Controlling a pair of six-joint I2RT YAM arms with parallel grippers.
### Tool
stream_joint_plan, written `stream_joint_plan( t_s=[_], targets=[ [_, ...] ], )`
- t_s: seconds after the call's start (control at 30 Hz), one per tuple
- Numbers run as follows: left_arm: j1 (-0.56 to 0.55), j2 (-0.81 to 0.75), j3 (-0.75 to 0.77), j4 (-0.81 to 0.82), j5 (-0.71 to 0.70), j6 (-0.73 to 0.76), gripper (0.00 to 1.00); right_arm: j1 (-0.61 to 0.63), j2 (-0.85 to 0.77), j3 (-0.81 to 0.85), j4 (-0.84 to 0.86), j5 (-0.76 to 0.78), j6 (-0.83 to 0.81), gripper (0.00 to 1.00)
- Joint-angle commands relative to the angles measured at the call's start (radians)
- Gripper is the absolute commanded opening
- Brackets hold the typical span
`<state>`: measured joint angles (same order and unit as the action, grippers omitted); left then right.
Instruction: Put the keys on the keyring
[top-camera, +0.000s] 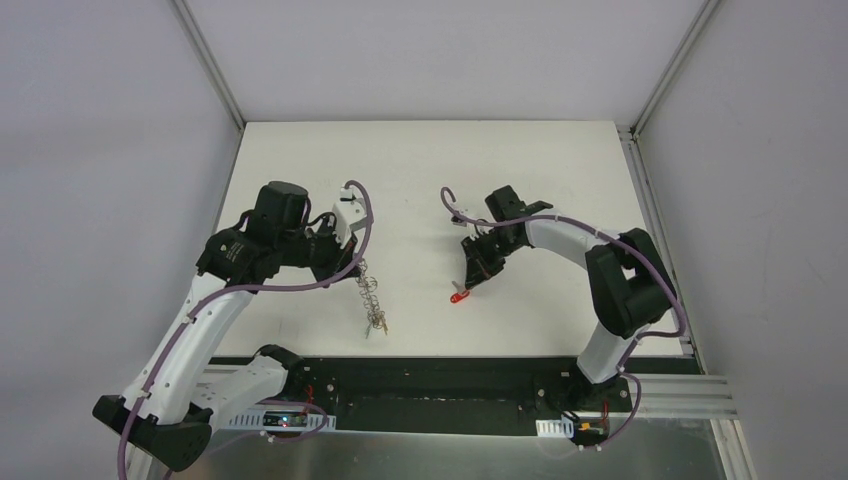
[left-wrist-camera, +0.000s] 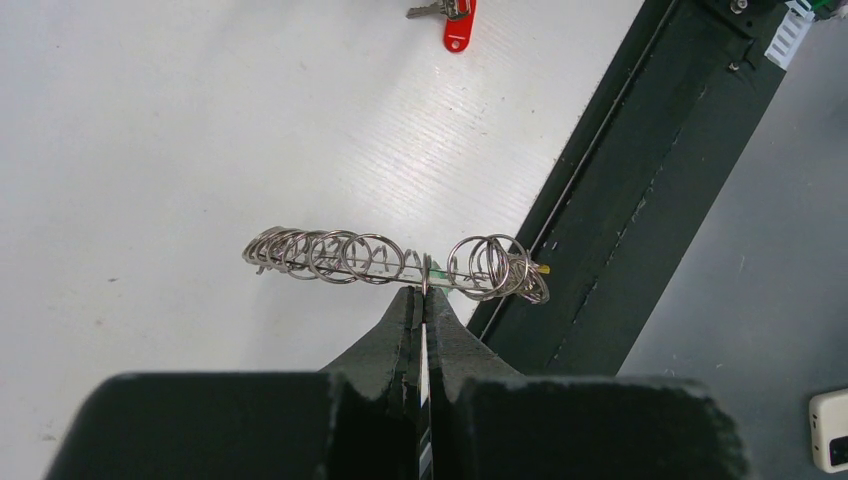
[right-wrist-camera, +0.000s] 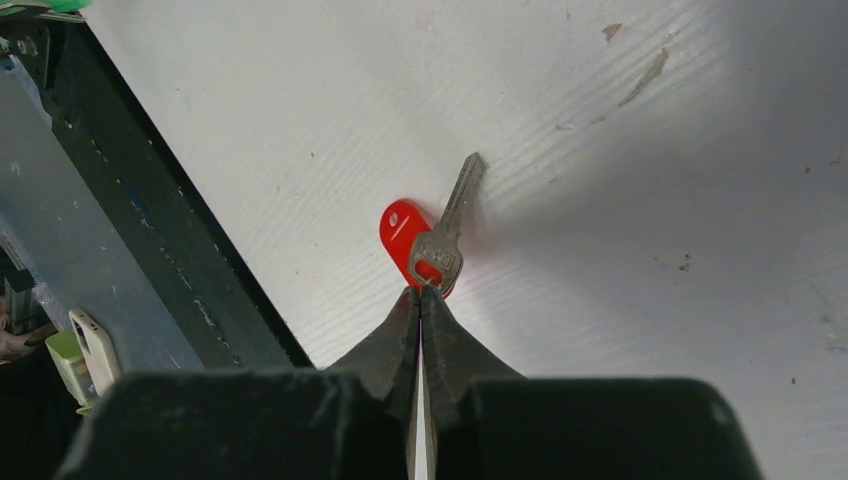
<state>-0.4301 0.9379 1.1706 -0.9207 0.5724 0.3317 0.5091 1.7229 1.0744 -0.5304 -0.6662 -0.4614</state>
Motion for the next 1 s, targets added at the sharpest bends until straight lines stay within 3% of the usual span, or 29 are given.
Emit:
stream_joint_plan(
  t_s=[0.0,0.67,0.97],
  targets=[
    [0.007,-0.005,0.037,0.047,0.05,-0.022,0.0,-0.019,0.035,0.002,-0.02,0.028,0.023,0.03],
    [0.006,-0.027,0.024,0.041,0.039,-0.011,0.0,-0.049,0.005,0.009,-0.022,0.099,-0.061,0.27],
    [0.007,-0.024,0.028,0.04,0.037,-0.008,0.0,-0.042,0.046,0.03,-0.048,0.059,-0.103,0.3]
  ],
)
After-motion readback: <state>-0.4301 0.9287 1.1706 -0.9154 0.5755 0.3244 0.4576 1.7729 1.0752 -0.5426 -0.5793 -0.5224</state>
